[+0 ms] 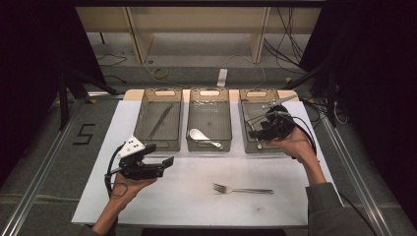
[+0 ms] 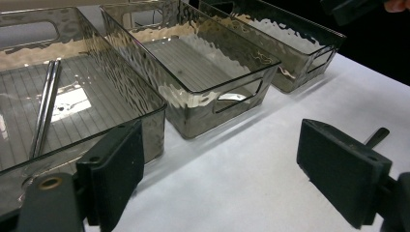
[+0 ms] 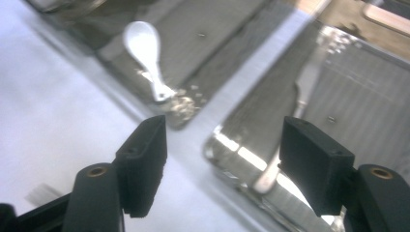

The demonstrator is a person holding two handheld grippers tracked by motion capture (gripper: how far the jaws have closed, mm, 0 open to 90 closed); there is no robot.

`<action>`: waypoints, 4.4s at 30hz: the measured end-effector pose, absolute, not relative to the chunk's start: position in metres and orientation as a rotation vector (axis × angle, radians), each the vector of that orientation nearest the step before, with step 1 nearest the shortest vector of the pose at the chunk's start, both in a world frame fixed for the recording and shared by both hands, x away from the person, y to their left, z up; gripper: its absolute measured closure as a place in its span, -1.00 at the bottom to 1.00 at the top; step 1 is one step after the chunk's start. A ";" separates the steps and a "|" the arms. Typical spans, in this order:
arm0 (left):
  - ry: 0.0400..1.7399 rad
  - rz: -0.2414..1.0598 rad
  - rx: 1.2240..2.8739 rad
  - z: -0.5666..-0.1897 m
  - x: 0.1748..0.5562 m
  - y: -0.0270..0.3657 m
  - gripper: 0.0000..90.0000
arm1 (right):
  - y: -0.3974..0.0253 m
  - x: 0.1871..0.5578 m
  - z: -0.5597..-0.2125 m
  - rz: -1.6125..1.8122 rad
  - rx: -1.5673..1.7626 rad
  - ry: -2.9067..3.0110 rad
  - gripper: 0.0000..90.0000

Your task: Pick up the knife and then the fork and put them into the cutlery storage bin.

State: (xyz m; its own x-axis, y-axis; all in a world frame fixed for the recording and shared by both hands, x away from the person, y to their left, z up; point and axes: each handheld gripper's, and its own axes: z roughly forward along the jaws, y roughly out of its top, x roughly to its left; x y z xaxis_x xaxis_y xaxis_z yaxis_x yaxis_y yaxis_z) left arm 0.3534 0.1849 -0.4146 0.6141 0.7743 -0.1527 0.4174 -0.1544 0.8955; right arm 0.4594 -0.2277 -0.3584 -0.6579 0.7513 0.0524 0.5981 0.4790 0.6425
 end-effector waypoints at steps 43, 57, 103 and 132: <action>0.965 0.420 1.781 -0.414 0.353 0.185 -0.62 | -0.180 0.386 -0.412 0.641 0.815 2.880 -0.29; 0.958 0.424 1.788 -0.414 0.353 0.185 -0.62 | -0.173 0.373 -0.436 0.482 0.697 2.951 0.21; 0.958 0.421 1.790 -0.414 0.353 0.183 -0.62 | -0.161 0.366 -0.456 0.287 0.585 2.997 0.85; 0.955 0.423 1.792 -0.414 0.353 0.183 -0.62 | -0.182 0.378 -0.427 0.509 0.692 2.917 0.89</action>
State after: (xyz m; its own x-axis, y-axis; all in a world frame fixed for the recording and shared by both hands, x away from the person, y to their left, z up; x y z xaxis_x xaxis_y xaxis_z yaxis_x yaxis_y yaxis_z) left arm 0.3530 0.1831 -0.4144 0.6243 0.7681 -0.1422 0.4114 -0.1685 0.8958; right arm 0.3776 -0.1816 -0.4275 -0.8916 0.4524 -0.0205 0.4187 0.8408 0.3431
